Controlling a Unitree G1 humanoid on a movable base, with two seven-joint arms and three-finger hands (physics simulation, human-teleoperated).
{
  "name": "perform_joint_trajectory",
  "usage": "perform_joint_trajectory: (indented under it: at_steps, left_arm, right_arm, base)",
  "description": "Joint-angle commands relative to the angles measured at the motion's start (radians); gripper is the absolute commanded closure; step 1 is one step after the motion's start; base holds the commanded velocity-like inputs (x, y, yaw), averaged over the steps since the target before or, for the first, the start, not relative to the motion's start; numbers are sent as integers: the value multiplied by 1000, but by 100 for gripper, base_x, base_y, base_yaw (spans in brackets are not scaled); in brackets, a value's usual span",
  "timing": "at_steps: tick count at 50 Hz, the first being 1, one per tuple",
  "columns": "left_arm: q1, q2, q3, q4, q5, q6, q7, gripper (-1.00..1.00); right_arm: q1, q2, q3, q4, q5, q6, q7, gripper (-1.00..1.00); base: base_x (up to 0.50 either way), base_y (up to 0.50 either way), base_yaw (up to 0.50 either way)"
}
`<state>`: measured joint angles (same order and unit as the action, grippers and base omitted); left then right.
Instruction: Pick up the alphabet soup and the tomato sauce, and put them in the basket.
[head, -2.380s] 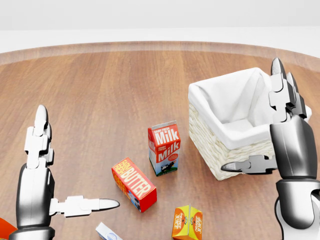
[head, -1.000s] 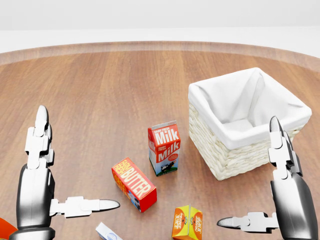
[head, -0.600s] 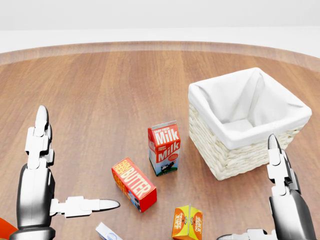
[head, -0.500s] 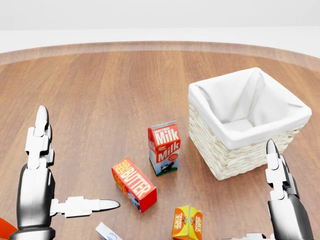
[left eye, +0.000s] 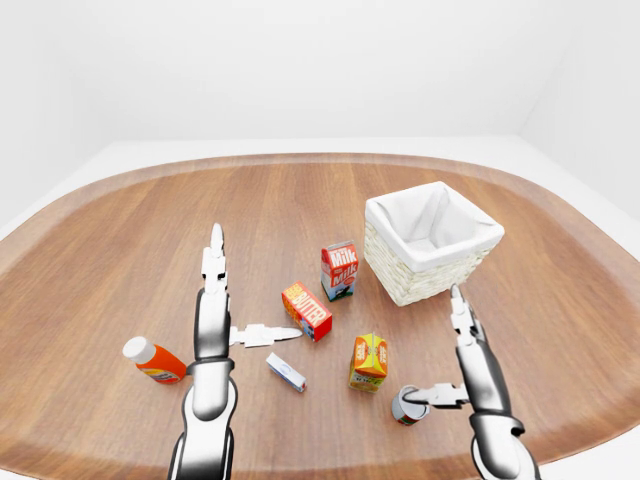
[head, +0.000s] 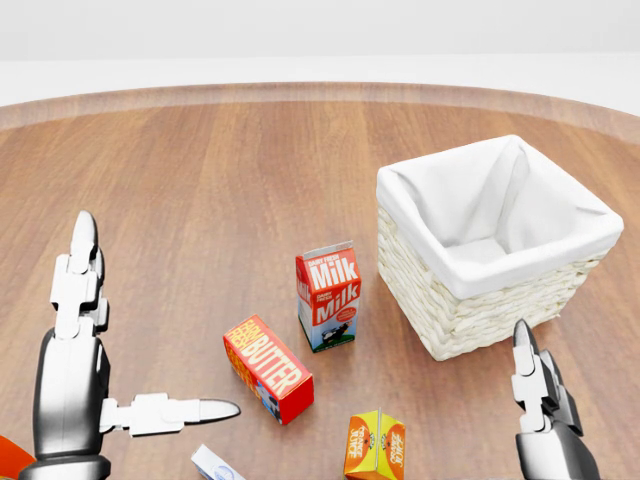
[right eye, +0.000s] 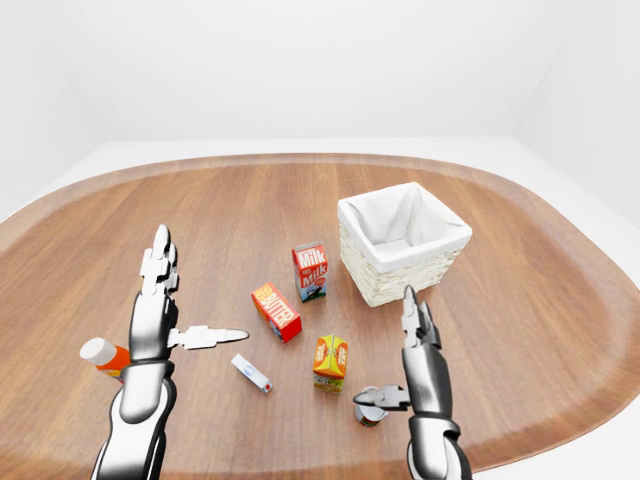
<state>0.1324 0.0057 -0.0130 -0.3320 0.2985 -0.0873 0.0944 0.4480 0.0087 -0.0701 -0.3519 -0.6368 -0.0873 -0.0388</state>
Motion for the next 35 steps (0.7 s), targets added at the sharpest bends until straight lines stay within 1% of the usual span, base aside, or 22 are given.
perform_joint_trajectory:
  at_steps: [1,3,6,11,24,35]
  left_arm:
    - [0,0,1,-4,-2,0,-1,-100]
    - [0,0,1,-4,-2,0,-1,-100]
    - [0,0,1,-4,-2,0,-1,-100]
    - [-4,0,3,4,-5,0,1,-100]
    - [-7,0,6,5,-7,0,2,-100]
    - [-5,0,3,-1,-6,0,2,-100]
  right_arm:
    - [15,-10,23,25,-23,0,-27,-100]
    - [11,-14,25,51,-29,0,-46,-100]
    - [4,-15,29,52,-31,0,-42,-100]
    - [-5,-24,41,86,-52,0,-66,-100]
    - [22,-36,64,84,-57,0,-82,-100]
    - [60,-49,100,118,-94,0,-134,-100]
  base:
    - [0,0,0]
    - [0,0,0]
    - [0,0,0]
    - [0,0,0]
    - [0,0,0]
    - [0,0,0]
